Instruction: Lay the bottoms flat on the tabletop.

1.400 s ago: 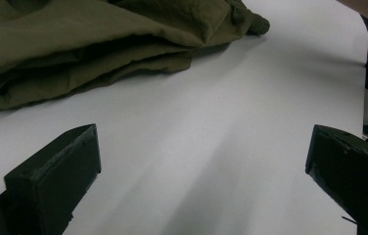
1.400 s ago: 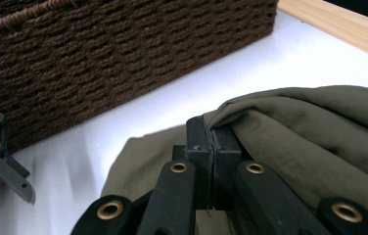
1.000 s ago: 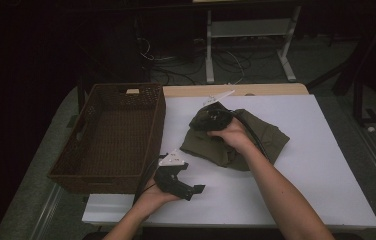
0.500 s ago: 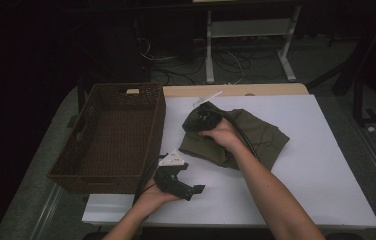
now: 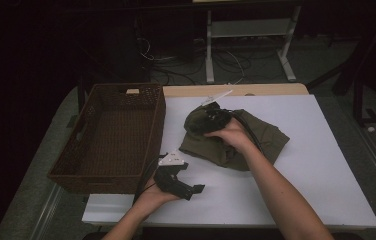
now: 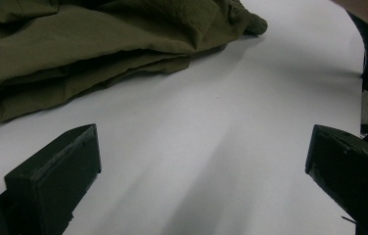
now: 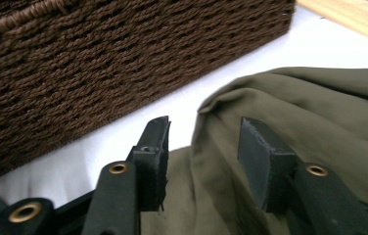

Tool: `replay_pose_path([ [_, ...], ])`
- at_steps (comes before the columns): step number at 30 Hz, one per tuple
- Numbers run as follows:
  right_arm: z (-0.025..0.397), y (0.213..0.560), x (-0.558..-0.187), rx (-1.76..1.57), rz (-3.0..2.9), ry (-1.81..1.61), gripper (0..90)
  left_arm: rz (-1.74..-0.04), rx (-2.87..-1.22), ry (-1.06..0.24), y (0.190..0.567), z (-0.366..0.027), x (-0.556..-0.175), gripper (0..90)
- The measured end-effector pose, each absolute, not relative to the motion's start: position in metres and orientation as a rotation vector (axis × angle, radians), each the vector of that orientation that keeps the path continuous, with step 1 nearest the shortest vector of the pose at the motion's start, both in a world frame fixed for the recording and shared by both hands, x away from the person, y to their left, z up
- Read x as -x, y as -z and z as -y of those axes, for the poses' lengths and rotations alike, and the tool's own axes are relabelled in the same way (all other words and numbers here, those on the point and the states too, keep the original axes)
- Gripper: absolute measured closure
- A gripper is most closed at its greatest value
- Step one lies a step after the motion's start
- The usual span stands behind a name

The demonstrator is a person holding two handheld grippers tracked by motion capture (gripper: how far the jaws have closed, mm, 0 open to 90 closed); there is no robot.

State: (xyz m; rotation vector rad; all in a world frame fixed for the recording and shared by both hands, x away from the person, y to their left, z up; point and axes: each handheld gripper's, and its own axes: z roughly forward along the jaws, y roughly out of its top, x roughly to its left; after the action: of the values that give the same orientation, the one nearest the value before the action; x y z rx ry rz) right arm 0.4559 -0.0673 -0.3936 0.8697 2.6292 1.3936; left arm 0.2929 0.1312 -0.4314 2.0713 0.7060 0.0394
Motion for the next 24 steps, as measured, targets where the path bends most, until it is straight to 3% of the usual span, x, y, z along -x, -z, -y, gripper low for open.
replay_pose_path([
  [24, 0.166, 0.381, -0.414, -0.948, -2.530, -1.371, 51.1, -0.716, -2.069, -0.039, 0.432, -0.131, -0.293, 0.0],
])
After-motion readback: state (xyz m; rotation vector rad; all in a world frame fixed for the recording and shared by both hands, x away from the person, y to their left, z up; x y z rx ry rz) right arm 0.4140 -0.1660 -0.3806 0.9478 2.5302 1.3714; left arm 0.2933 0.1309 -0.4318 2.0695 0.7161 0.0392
